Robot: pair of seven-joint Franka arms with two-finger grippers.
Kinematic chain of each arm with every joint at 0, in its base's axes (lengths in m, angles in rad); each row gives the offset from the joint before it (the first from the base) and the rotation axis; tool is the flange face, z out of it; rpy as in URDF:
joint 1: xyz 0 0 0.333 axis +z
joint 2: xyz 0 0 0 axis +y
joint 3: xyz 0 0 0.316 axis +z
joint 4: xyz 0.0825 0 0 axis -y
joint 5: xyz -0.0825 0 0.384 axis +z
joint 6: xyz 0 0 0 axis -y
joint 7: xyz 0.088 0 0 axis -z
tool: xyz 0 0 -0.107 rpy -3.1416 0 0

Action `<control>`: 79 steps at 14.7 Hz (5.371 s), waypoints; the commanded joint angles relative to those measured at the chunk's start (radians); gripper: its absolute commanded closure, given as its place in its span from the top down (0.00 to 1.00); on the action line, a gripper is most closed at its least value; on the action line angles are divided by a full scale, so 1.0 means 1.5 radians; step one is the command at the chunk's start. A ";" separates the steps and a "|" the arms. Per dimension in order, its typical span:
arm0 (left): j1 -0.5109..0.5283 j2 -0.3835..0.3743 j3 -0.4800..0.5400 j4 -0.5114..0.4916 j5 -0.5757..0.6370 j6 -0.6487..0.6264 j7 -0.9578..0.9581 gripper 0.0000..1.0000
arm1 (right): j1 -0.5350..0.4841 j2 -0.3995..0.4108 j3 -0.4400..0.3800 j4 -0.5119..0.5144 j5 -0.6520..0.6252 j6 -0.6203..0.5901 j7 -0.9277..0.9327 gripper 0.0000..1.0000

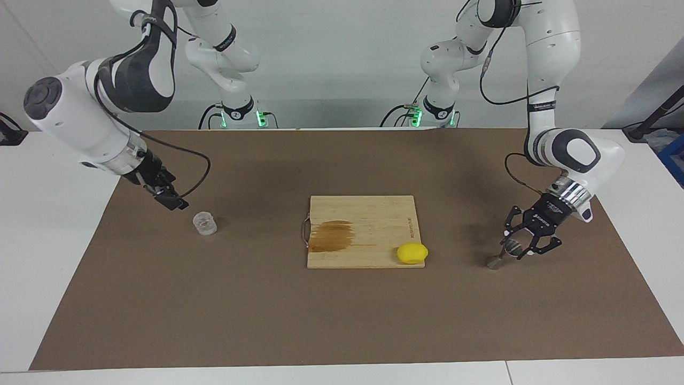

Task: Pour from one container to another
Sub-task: 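Carry the metal cup toward the board while the right gripper reaches the glass, then set the metal cup on the board while the right gripper grasps the glass, then lift the glass cup with the right gripper while the left gripper withdraws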

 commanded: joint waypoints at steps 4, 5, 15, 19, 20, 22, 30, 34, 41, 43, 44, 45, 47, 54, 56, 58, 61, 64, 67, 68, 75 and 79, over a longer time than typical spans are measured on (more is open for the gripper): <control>-0.019 0.005 -0.001 0.038 -0.005 -0.051 -0.027 0.00 | -0.059 0.004 0.004 -0.125 0.111 0.133 0.037 1.00; -0.026 -0.001 -0.001 0.036 -0.004 -0.054 -0.029 0.00 | -0.074 0.006 0.004 -0.147 0.128 0.157 0.037 1.00; -0.174 -0.103 -0.002 0.000 0.004 -0.066 -0.037 0.00 | -0.117 0.104 0.004 -0.189 0.256 0.213 -0.079 1.00; -0.272 -0.100 -0.003 0.002 -0.003 -0.017 -0.136 0.00 | -0.115 0.104 0.004 -0.202 0.275 0.212 -0.080 1.00; -0.305 -0.098 -0.003 0.002 -0.003 0.002 -0.138 0.00 | -0.115 0.103 0.004 -0.206 0.281 0.212 -0.080 1.00; -0.357 -0.092 -0.004 0.002 -0.008 0.063 -0.137 0.00 | -0.114 0.100 0.005 -0.216 0.284 0.209 -0.087 1.00; -0.507 -0.035 -0.003 0.006 -0.117 0.237 -0.099 0.00 | -0.114 0.087 0.005 -0.251 0.326 0.192 -0.148 1.00; -0.539 -0.001 -0.003 0.027 -0.139 0.268 -0.092 0.00 | -0.110 0.084 0.005 -0.259 0.348 0.194 -0.147 1.00; -0.540 0.007 -0.003 0.025 -0.145 0.272 -0.065 0.00 | -0.104 0.083 0.004 -0.262 0.348 0.195 -0.140 0.76; -0.541 0.006 -0.003 0.023 -0.145 0.273 -0.062 0.32 | -0.104 0.083 0.004 -0.260 0.348 0.194 -0.135 0.43; -0.541 0.006 -0.003 0.023 -0.144 0.272 -0.062 0.99 | -0.104 0.084 0.005 -0.258 0.348 0.194 -0.125 0.21; -0.541 0.006 -0.003 0.023 -0.143 0.272 -0.062 1.00 | -0.104 0.084 0.004 -0.255 0.348 0.194 -0.117 0.06; -0.543 0.002 -0.003 0.025 -0.140 0.270 -0.064 1.00 | -0.104 0.083 0.005 -0.251 0.348 0.194 -0.105 0.00; -0.535 -0.052 0.001 0.012 -0.137 0.178 -0.082 1.00 | -0.055 0.030 0.008 -0.232 0.345 0.203 0.015 0.00; -0.522 -0.069 0.007 0.009 -0.097 0.135 -0.086 1.00 | -0.026 0.019 0.007 -0.221 0.337 0.207 0.054 0.00; -0.488 -0.075 0.008 0.016 -0.024 0.063 -0.088 1.00 | -0.003 0.017 0.006 -0.206 0.336 0.208 0.080 0.00; -0.427 -0.083 0.008 0.039 0.125 -0.042 -0.088 1.00 | 0.042 0.017 0.006 -0.180 0.310 0.208 0.120 0.00; -0.372 -0.078 0.008 0.122 0.291 -0.165 -0.088 1.00 | 0.089 0.019 0.006 -0.151 0.285 0.214 0.174 0.00; -0.332 -0.080 0.008 0.182 0.439 -0.196 -0.085 1.00 | 0.136 0.021 0.007 -0.132 0.241 0.228 0.229 0.00; -0.320 -0.080 0.008 0.196 0.485 -0.189 -0.083 1.00 | 0.153 0.024 0.007 -0.118 0.224 0.231 0.260 0.00; -0.243 -0.132 0.022 0.235 0.686 -0.136 0.006 1.00 | 0.263 0.057 0.008 -0.038 0.092 0.266 0.470 0.00; -0.179 -0.170 0.023 0.232 0.693 -0.233 0.246 1.00 | 0.303 0.078 0.008 -0.003 0.041 0.270 0.522 0.00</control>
